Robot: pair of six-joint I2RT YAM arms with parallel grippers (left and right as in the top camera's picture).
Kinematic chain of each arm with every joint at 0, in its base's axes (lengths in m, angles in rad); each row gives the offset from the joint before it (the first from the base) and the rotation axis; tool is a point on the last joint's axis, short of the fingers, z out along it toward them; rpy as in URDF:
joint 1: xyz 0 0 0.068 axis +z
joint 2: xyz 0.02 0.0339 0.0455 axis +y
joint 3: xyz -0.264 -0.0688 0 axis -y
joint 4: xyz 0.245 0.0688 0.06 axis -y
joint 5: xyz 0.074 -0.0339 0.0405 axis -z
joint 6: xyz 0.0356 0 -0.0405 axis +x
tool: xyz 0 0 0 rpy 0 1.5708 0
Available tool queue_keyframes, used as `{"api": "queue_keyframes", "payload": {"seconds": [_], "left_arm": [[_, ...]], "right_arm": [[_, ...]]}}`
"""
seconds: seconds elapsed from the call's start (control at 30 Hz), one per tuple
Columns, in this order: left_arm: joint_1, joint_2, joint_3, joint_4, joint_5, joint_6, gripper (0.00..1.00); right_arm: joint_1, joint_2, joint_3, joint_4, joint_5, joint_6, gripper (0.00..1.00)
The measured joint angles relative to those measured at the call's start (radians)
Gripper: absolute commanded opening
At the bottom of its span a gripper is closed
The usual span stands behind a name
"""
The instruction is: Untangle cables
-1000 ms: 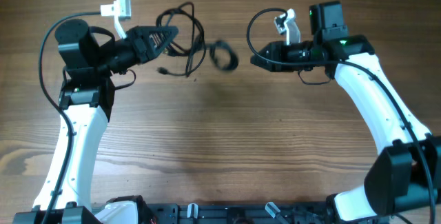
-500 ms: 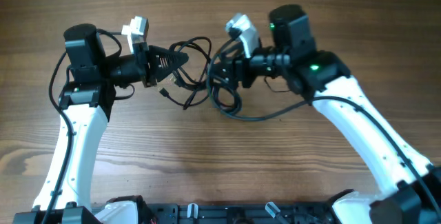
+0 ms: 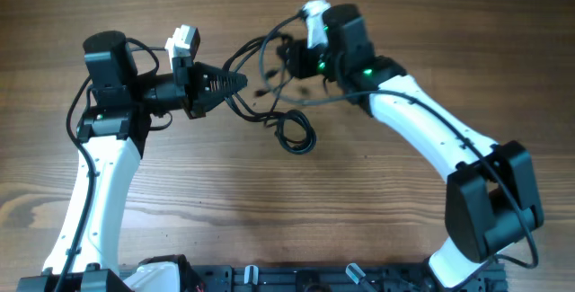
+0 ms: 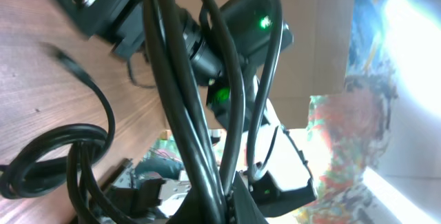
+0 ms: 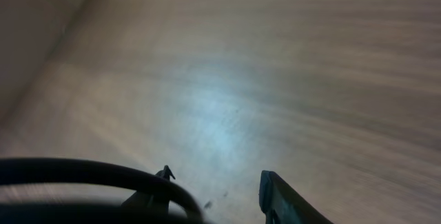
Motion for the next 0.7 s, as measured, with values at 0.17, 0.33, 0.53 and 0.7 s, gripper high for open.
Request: {"api": "queue_keyframes", "payload": {"seconds": [0.17, 0.33, 0.53, 0.7], "left_arm": [[-0.044, 0.0, 0.001, -0.159, -0.055, 0.208, 0.04], [-0.173, 0.0, 0.008, -0.456, -0.279, 0.414, 0.04], [-0.317, -0.001, 0.008, -0.62, -0.694, 0.458, 0.04], [-0.349, -0.001, 0.011, -0.733, -0.958, 0.48, 0.04]], "right_arm": [[-0.18, -0.002, 0.0, 0.136, -0.204, 0.173, 0.38], [-0.287, -0.004, -0.001, 0.183, -0.444, 0.254, 0.34], [-0.291, -0.003, 0.0, -0.17, -0.404, 0.109, 0.32], [-0.261, -0.003, -0.006, -0.055, -0.369, 0.032, 0.32]]}}
